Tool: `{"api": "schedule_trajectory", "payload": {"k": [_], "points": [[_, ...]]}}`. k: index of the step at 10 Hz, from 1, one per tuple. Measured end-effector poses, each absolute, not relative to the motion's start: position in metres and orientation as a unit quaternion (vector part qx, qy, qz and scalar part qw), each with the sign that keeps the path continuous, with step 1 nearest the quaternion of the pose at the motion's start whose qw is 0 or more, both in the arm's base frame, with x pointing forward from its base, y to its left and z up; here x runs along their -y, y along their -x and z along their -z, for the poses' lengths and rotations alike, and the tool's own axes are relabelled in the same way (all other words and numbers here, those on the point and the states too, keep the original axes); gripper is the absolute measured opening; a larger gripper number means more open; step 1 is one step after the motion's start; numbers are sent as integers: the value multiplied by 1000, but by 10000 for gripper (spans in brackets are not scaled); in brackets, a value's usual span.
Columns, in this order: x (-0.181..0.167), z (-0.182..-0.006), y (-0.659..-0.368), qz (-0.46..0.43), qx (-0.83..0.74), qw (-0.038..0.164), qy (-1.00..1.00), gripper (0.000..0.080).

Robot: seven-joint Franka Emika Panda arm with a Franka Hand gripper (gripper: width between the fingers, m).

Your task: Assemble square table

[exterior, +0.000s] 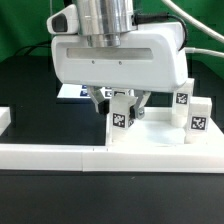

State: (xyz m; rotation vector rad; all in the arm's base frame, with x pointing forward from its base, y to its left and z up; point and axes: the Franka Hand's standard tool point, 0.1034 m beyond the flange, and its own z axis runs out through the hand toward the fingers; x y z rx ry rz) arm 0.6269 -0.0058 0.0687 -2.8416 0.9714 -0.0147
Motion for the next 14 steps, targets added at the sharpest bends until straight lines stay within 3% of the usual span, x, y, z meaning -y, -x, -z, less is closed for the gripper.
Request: {"api": "schedule_trajectory", "payload": {"k": [1, 3, 8, 10, 14], "points": [[6, -69, -627, 2, -360, 69, 930, 315], [5, -68, -627, -5, -444, 71, 893, 290], [4, -68, -625, -19, -666, 58, 743, 290], [8, -69, -624, -44, -788, 67, 610, 290], [8, -69, -622, -62, -888, 63, 452, 291]]}}
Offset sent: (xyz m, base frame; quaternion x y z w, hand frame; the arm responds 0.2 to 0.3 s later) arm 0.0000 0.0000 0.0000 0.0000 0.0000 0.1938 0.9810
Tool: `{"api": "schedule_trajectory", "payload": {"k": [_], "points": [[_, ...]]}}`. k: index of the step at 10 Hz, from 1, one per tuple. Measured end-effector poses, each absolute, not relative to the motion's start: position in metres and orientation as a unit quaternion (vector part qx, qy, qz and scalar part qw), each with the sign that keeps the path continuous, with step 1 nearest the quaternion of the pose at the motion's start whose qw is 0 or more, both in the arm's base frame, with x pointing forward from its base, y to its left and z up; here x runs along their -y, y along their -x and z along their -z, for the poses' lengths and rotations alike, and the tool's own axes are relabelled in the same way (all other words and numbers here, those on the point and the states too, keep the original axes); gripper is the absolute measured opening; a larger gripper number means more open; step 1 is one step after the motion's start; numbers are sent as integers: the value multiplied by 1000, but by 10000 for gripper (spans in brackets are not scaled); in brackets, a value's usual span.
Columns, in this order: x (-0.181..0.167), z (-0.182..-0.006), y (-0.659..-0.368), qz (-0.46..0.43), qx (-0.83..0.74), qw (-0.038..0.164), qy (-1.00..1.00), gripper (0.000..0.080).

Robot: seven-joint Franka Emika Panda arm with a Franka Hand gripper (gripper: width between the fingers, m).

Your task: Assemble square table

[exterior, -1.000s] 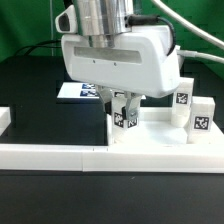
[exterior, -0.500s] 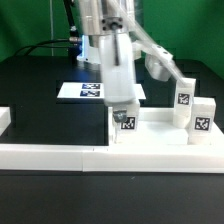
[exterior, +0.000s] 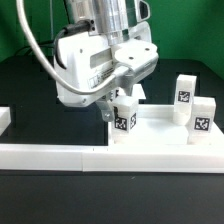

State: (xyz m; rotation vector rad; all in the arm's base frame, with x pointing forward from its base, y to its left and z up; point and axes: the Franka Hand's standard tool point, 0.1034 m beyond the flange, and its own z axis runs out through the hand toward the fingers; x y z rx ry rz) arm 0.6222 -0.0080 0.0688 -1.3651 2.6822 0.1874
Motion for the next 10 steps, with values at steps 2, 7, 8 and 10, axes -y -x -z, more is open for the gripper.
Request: {"api": "schedule_trajectory", "payload": {"k": [2, 7, 8, 10], "points": [[8, -69, -622, -66, -909, 59, 407, 291], [1, -63, -618, -55, -855, 66, 512, 562], [-5, -63, -617, -51, -807, 70, 584, 630], [-6, -62, -617, -46, -757, 73, 648, 646]]}}
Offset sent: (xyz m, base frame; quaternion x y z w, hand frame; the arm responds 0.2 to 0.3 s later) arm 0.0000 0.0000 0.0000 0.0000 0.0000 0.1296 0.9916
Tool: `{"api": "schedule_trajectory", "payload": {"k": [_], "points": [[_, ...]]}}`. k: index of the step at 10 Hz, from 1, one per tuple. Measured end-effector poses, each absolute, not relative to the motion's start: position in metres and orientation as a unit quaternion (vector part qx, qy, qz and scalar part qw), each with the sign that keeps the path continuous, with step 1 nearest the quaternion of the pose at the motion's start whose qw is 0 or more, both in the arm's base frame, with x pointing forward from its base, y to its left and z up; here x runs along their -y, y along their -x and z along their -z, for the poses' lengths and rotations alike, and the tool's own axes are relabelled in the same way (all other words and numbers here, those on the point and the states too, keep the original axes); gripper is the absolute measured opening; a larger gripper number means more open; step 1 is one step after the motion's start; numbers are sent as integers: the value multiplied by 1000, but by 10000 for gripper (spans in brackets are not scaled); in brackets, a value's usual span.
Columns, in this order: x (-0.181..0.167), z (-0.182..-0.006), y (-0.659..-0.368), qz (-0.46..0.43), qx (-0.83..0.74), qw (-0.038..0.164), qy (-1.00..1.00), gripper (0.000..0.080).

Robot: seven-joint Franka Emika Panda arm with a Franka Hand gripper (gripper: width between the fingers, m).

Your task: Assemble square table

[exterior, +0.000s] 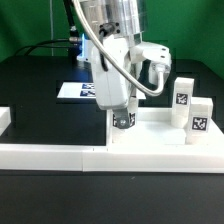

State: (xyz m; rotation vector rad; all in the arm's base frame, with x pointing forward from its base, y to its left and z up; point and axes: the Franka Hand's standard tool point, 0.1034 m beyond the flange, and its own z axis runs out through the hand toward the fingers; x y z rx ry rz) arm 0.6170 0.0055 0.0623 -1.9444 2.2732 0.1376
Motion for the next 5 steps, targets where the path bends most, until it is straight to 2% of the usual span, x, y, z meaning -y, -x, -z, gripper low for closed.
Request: {"api": "schedule_trajectory", "payload": {"k": [3, 5], "points": [[-5, -62, -617, -37, -678, 77, 730, 648], [-3, -63, -616, -26, -518, 67, 852, 648]]}}
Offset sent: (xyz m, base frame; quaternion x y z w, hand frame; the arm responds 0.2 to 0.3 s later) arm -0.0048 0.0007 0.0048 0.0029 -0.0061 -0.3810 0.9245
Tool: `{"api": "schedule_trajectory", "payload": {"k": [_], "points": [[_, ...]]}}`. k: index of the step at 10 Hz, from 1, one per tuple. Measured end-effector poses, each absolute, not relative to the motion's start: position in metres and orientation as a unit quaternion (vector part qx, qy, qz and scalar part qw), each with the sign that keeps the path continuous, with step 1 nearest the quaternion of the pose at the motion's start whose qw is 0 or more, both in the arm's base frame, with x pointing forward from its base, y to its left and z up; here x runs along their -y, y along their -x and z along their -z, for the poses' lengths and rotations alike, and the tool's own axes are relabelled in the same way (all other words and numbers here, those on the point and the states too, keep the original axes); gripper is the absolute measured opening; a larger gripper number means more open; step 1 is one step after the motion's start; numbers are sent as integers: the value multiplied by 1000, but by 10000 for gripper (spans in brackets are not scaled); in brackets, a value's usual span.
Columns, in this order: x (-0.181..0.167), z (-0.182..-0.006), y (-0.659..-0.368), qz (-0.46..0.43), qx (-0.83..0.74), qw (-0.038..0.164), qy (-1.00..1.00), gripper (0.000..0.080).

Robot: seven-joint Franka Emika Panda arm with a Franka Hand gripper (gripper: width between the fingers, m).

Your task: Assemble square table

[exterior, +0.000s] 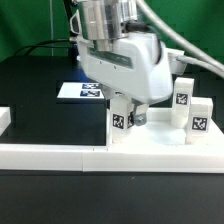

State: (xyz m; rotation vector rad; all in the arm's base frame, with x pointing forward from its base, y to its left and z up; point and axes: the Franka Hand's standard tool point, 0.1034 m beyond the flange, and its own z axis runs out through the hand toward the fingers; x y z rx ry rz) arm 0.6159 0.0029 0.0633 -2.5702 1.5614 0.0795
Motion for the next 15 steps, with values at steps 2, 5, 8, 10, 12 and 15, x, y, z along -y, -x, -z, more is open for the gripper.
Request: {"api": "schedule_trajectory", "payload": {"k": [2, 5, 8, 10, 12, 15], "points": [[3, -63, -616, -17, -405, 67, 912, 648], [4, -62, -616, -17, -408, 66, 910, 648], [3, -62, -616, -23, -481, 65, 874, 396], [3, -62, -616, -27, -542, 63, 837, 286], [2, -62, -616, -32, -597, 62, 800, 286], [3, -62, -619, -37, -689, 57, 722, 286]]}}
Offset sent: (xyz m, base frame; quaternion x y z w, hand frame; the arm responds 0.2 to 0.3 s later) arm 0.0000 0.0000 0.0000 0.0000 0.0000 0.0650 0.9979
